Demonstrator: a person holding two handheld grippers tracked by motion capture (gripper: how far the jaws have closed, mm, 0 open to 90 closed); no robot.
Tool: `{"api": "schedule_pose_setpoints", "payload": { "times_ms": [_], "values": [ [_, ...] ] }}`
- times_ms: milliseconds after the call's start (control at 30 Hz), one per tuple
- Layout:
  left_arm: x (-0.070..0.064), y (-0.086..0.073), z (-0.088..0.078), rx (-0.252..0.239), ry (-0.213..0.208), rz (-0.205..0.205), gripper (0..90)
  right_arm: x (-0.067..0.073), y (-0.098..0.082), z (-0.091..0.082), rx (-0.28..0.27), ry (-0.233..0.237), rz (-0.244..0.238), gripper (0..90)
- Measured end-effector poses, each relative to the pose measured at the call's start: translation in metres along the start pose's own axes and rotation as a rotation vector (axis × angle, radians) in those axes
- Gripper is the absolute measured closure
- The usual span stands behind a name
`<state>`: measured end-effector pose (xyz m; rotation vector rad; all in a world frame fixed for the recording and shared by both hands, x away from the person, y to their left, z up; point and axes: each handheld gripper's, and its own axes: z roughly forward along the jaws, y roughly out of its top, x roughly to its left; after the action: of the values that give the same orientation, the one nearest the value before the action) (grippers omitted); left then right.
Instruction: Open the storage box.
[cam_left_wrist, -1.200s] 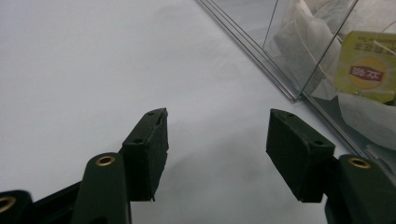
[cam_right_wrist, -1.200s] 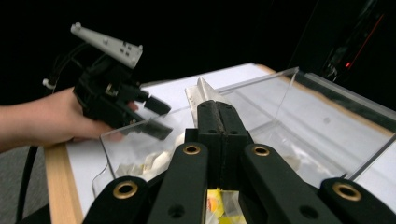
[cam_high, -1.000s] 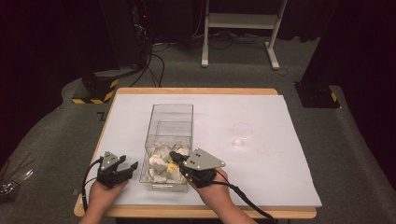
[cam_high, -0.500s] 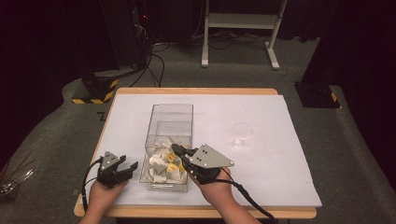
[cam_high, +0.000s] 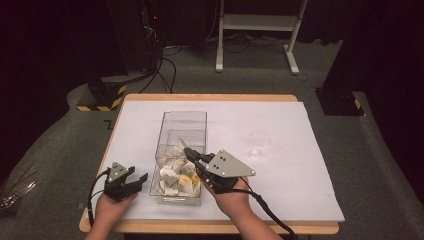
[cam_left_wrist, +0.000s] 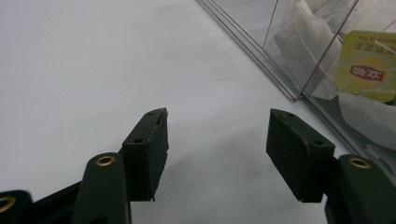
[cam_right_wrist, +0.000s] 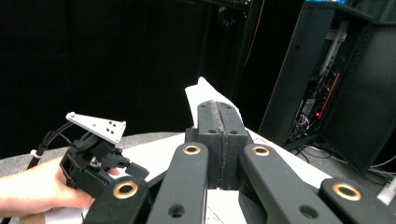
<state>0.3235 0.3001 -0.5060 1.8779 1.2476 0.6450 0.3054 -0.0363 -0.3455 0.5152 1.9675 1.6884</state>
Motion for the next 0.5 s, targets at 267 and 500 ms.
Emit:
{"api": "schedule_pose_setpoints", "payload": {
  "times_ms": [267, 500],
  "values": [
    [0.000, 0.000, 0.000, 0.001, 0.000, 0.001, 39.1, 0.000, 0.009, -0.006, -0.033, -0.004, -0.008, 90.0],
    [0.000, 0.000, 0.000, 0.004, -0.003, -0.004, 39.2, 0.000, 0.013, -0.011, -0.047, -0.008, -0.011, 90.0]
  ]
}}
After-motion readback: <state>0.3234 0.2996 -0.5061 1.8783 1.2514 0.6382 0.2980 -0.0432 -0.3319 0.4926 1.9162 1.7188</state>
